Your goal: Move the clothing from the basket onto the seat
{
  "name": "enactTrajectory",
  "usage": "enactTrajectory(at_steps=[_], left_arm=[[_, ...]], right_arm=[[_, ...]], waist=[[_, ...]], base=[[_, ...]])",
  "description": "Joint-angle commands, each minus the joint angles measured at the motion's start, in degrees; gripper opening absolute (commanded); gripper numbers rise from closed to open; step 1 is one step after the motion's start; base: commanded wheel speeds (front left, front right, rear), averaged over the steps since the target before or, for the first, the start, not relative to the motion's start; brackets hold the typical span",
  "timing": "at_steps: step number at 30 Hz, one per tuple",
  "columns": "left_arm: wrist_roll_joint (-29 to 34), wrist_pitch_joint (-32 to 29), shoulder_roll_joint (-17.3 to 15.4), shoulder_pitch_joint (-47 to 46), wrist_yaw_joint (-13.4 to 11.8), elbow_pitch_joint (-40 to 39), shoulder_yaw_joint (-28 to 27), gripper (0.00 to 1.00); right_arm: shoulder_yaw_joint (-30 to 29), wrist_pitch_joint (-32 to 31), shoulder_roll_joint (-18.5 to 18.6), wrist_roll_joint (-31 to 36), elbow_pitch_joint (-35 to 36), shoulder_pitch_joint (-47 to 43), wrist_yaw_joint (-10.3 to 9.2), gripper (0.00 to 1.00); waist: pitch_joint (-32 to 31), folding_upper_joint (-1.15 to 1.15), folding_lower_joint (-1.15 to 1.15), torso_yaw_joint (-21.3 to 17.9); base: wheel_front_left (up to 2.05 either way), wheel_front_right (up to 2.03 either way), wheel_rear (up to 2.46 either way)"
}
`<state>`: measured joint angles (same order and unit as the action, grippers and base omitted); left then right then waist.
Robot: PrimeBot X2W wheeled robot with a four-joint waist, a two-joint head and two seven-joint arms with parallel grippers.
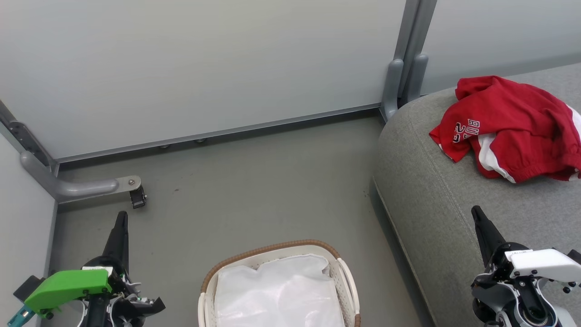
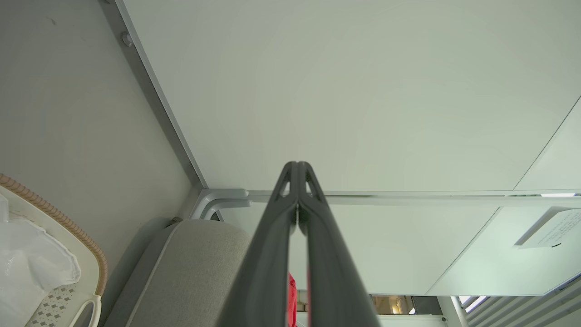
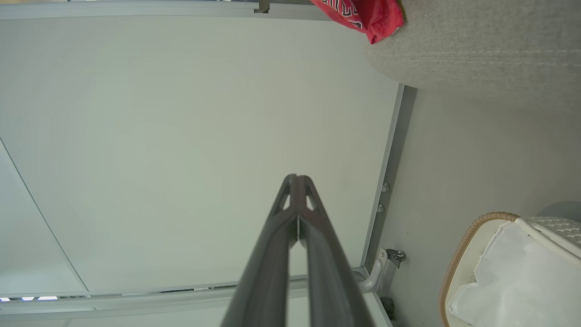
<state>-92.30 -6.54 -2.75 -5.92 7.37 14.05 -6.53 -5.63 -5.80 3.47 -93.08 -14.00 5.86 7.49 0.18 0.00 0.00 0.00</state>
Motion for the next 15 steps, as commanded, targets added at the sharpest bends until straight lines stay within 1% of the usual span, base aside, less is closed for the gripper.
enactTrajectory(at_steps=[1, 15], left_arm=[[-0.16, -0.22, -0.29, -0.69, 0.28, 0.03, -0.16, 0.00], [-0.15, -0.22, -0.28, -0.69, 0.27, 0.04, -0.16, 0.00]], right_arm=[[-0.22, -0.27, 0.11, -0.05, 0.10, 0.47, 0.00, 0.00], [-0.37, -0.31, -0.01, 0.15, 0.08, 0.48, 0.00, 0.00]], waist=[[0.00, 0.00, 0.00, 0.00], [0.00, 0.00, 0.00, 0.00]], base=[[0.00, 0.00, 0.00], [0.00, 0.00, 0.00]])
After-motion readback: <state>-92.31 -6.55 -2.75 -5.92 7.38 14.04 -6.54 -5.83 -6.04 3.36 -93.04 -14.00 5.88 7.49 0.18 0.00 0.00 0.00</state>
